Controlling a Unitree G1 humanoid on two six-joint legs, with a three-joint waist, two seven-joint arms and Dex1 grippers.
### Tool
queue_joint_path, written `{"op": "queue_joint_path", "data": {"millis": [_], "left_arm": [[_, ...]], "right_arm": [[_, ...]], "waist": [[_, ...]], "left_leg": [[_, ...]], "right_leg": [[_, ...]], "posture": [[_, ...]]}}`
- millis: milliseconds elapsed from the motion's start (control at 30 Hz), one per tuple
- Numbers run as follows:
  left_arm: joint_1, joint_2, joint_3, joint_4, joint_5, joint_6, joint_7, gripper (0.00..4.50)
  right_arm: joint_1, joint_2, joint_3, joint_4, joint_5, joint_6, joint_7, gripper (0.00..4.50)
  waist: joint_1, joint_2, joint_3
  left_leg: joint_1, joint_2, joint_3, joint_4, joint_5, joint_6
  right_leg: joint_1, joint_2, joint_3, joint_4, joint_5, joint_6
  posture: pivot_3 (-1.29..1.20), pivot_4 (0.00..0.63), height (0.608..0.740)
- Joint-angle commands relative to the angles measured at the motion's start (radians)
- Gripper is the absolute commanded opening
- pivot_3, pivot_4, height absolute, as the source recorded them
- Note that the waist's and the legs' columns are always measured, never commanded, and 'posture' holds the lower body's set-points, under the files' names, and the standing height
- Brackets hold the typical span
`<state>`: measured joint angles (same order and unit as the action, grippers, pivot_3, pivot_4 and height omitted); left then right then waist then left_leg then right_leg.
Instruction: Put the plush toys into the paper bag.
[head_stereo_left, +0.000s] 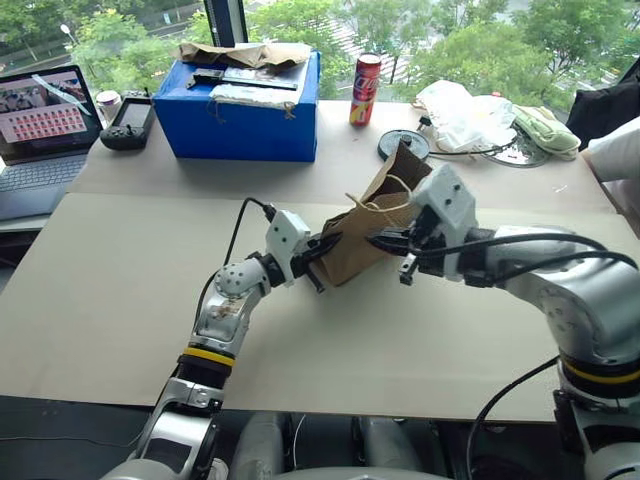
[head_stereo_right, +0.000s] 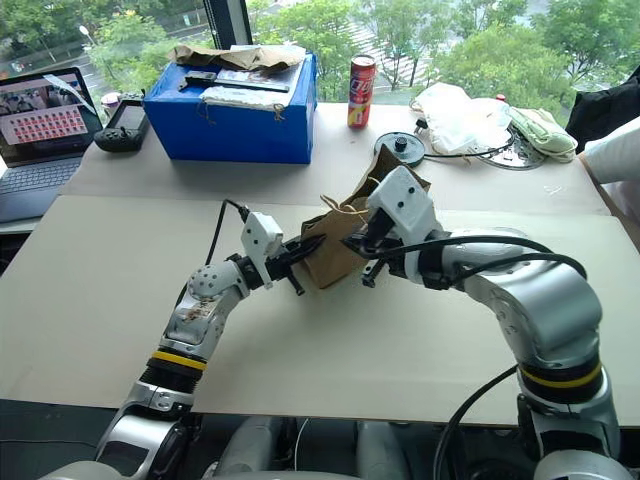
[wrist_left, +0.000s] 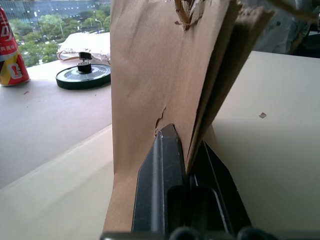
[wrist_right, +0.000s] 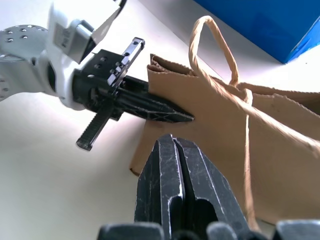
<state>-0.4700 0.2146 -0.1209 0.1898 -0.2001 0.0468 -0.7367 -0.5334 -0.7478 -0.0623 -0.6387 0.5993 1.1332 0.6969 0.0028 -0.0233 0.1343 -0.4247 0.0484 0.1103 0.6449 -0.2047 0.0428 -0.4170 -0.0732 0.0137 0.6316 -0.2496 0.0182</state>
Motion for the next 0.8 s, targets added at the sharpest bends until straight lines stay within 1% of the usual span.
{"op": "queue_joint_path", "data": {"millis": [33,133,200,367,500,600,667,800], "left_arm": [[-0.015,0.047,0.048,-0.027,-0.063,-0.013,-0.074,0.06],[-0.022,0.151,0.088,-0.057,-0.135,-0.002,-0.214,0.06],[-0.039,0.208,0.118,-0.085,-0.208,0.045,-0.294,0.06],[-0.064,0.342,0.161,-0.167,-0.363,0.212,-0.466,0.06],[-0.078,0.416,0.181,-0.221,-0.459,0.338,-0.542,0.06],[-0.078,0.469,0.167,-0.23,-0.489,0.413,-0.609,0.06],[-0.073,0.482,0.153,-0.206,-0.463,0.393,-0.645,0.06],[-0.069,0.477,0.13,-0.167,-0.422,0.341,-0.685,0.06]], "right_arm": [[0.037,-0.069,-0.13,-0.008,0.05,-0.103,0.099,0.0],[0.071,-0.08,-0.27,0.053,0.132,-0.16,0.175,0.0],[0.089,-0.087,-0.318,0.094,0.159,-0.184,0.202,0.0],[0.131,-0.123,-0.345,0.143,0.168,-0.25,0.253,0.0],[0.152,-0.137,-0.344,0.16,0.173,-0.289,0.267,0.0],[0.167,-0.142,-0.365,0.175,0.197,-0.303,0.277,0.0],[0.184,-0.151,-0.385,0.183,0.211,-0.309,0.292,0.0],[0.208,-0.173,-0.415,0.194,0.241,-0.31,0.307,0.0]], "waist": [[-0.004,0.0,0.0],[-0.012,0.0,0.0],[-0.016,0.0,0.0],[-0.014,0.0,0.0],[-0.014,0.0,0.0],[-0.014,0.0,0.0],[-0.014,0.0,0.0],[-0.011,0.0,0.0]], "left_leg": [[0.0,0.0,0.0,0.0,0.0,0.0],[0.001,0.001,0.0,0.0,0.0,0.0],[0.001,0.001,0.0,0.0,0.0,0.0],[0.001,0.001,0.0,0.0,0.0,0.0],[0.001,0.001,0.0,0.0,0.0,0.0],[0.002,0.001,0.0,0.0,0.0,0.0],[0.002,0.001,0.0,0.0,0.0,0.0],[0.002,0.001,0.001,0.0,0.0,0.0]], "right_leg": [[0.0,0.0,0.0,0.0,0.0,0.0],[0.0,0.002,0.001,0.0,0.0,0.0],[0.0,0.003,0.001,0.001,0.0,-0.001],[0.001,0.002,0.0,0.0,0.0,-0.001],[0.001,0.001,0.0,0.0,0.0,0.0],[0.001,0.002,0.001,0.0,0.0,0.0],[0.001,0.002,0.001,0.0,0.0,0.0],[0.002,0.002,0.001,0.0,0.0,0.0]], "posture": [[0.0,0.15,0.739],[0.0,0.15,0.739],[0.0,0.15,0.739],[0.0,0.15,0.739],[0.0,0.15,0.739],[0.0,0.15,0.739],[0.0,0.15,0.739],[0.0,0.15,0.739]]}}
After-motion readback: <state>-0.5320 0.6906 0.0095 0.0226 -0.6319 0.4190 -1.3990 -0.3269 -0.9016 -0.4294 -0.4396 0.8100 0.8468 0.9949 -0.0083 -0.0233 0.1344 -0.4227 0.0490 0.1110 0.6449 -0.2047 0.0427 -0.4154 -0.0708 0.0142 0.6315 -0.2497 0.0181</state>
